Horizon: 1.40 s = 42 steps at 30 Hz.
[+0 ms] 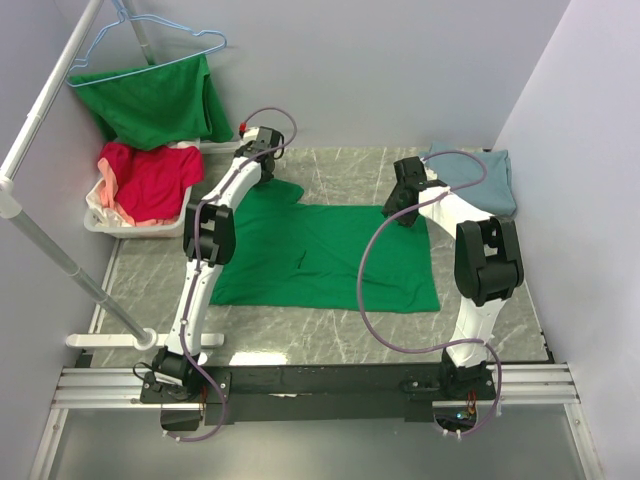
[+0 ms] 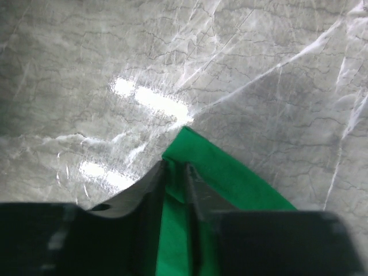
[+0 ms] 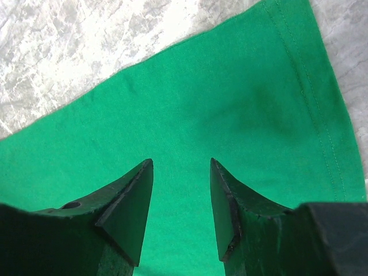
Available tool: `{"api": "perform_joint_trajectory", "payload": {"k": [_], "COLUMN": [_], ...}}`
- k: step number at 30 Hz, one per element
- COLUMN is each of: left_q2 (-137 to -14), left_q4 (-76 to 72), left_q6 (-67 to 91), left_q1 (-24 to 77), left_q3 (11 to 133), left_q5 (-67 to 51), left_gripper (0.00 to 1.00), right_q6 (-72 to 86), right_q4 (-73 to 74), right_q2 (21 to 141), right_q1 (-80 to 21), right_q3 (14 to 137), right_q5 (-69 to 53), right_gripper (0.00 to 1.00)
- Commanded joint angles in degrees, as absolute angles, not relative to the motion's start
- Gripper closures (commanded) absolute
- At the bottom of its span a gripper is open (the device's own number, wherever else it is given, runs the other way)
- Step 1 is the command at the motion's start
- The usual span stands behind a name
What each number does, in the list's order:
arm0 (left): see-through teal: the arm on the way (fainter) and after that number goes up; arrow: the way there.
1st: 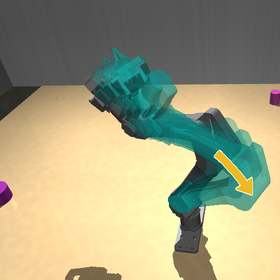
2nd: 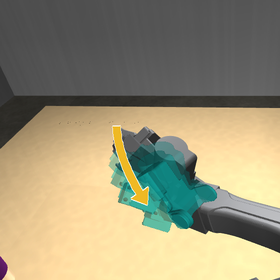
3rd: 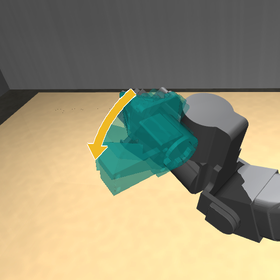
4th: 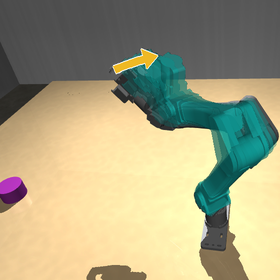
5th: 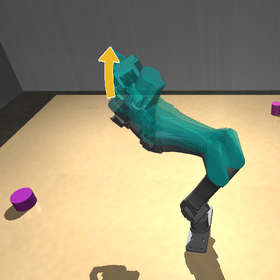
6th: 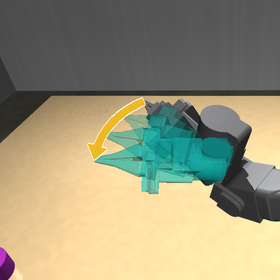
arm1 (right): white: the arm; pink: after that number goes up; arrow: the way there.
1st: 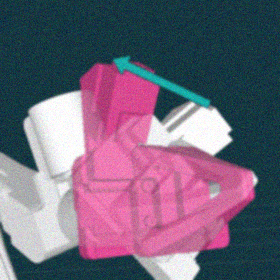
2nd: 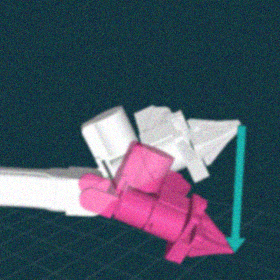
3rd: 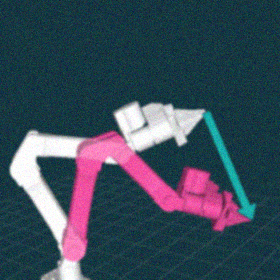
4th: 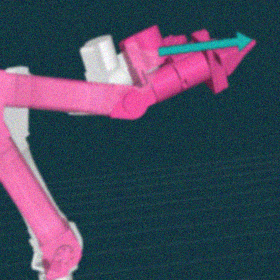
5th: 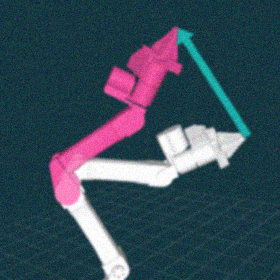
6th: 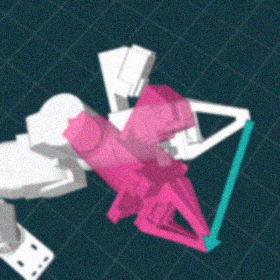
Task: Fold and stack the t-shirts
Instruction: Fold the tshirt
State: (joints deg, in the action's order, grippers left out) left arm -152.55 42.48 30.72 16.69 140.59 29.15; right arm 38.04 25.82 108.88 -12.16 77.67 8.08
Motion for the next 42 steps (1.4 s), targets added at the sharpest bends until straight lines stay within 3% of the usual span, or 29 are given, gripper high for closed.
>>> {"api": "perform_joint_trajectory", "payload": {"k": [1,8,19,33,42], "left_q2": [-154.16,-150.83,-145.02,-143.09,-142.82], "left_q4": [46.32,42.46,38.67,38.5,38.67], "left_q6": [30.5,29.53,28.48,28.48,28.65], "left_q1": [15.91,15.21,15.21,15.21,15.21], "left_q3": [139.31,137.38,132.72,130.61,130.17], "left_q5": [28.39,29.0,30.23,29.79,29.88], "left_gripper": [0.79,0.99,0.99,0.99,0.99], "right_q6": [37.97,37.79,36.74,34.19,34.98], "right_q4": [26.1,26.54,29.7,34.89,37.7], "right_q2": [106.26,106.43,107.49,121.19,124.62], "right_q1": [-11.69,-11.69,-8.45,-3.69,-3.6], "right_q3": [78.92,79.1,82.35,97.2,99.4], "right_q5": [8.79,10.54,18.72,16.35,14.86], "right_gripper": [0.49,0.49,0.44,0.41,0.41]}}
